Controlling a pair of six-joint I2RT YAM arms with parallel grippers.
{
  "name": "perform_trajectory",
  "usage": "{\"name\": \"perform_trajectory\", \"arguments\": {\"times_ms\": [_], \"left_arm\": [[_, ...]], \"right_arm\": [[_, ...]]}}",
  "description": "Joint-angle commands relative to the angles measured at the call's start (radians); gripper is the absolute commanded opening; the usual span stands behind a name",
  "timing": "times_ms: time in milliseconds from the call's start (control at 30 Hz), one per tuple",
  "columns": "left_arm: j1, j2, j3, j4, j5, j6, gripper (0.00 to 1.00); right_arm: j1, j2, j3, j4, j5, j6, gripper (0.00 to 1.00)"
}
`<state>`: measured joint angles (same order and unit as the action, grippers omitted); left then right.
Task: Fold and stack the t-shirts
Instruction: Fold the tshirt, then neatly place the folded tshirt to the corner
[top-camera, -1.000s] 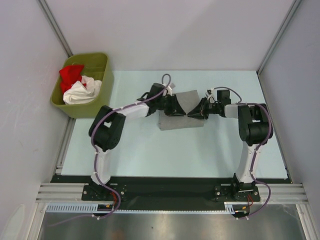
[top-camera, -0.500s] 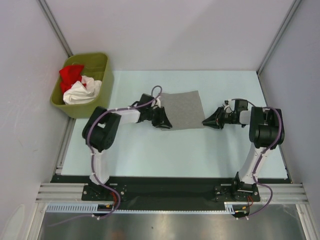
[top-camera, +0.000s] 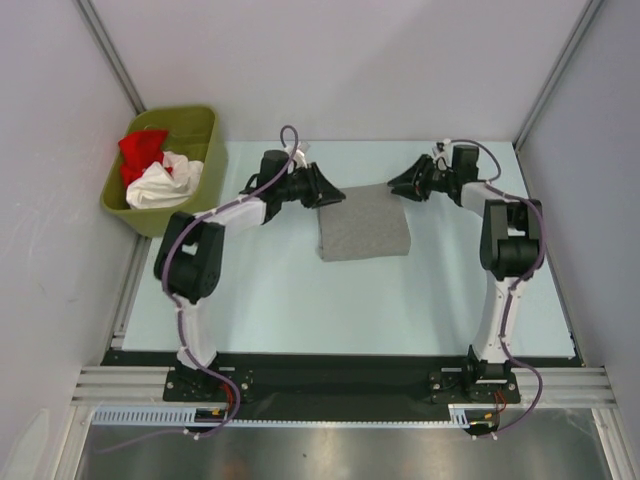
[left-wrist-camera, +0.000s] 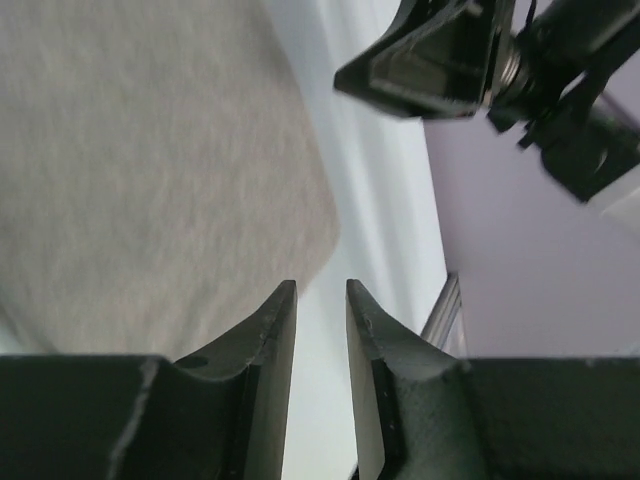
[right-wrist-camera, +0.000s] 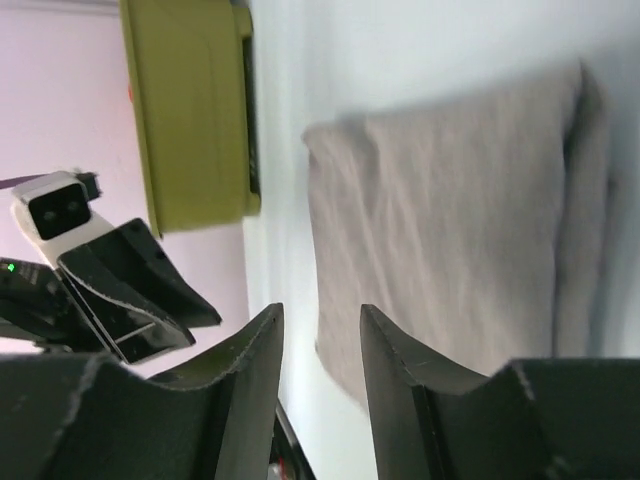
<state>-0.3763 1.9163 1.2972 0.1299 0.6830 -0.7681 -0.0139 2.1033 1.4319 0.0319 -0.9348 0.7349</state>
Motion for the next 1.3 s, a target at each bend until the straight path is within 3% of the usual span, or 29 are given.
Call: {"name": "perform_trajectory", "arguments": {"times_ms": [0,133,233,333,467,600,733,867,1100,1267], "left_arm": [[0.0,0.185,0.132,0.236,-0.061,-0.248,0.32],[0.014,0.398,0.275,0.324,-0.134,-0.385,0.32],[0.027,0.498,0.414,0.184,-0.18,-0.355,0.32],[0.071,0.569,0.493,0.102,-0.159,-0.283,0.32],[0.125,0.601,0.71,-0.253,-0.132,-0.05,0.33],[0.139,0.44,0.689,-0.387,-0.149,0.117,0.36],[0.139,0.108,0.51,-0.447,-0.139,0.193,0.4],[0.136,-0.192,0.172,-0.444,-0.103,0.22,0.41],[0.137,-0.661,-0.272,-0.49,-0.091,0.213,0.47],[0.143,-0.815,-0.443,-0.503,-0.083,0.188,0.47]], "right_arm": [[0.057,0.197,0.148,0.161,0.03,0.196,0.42],[0.086,0.386,0.365,0.178,0.08,0.276,0.4],[0.078,0.455,0.355,0.281,0.152,0.392,0.37],[0.048,0.487,0.372,0.28,0.186,0.394,0.37],[0.022,0.474,0.485,0.145,0.146,0.292,0.43],[-0.037,0.385,0.582,-0.134,0.106,0.118,0.54],[-0.055,0.308,0.639,-0.392,0.132,-0.115,0.7],[-0.044,0.319,0.714,-0.668,0.171,-0.334,0.78],[-0.012,0.357,0.714,-0.745,0.211,-0.463,0.82],[0.005,0.402,0.719,-0.77,0.194,-0.522,0.82]]}}
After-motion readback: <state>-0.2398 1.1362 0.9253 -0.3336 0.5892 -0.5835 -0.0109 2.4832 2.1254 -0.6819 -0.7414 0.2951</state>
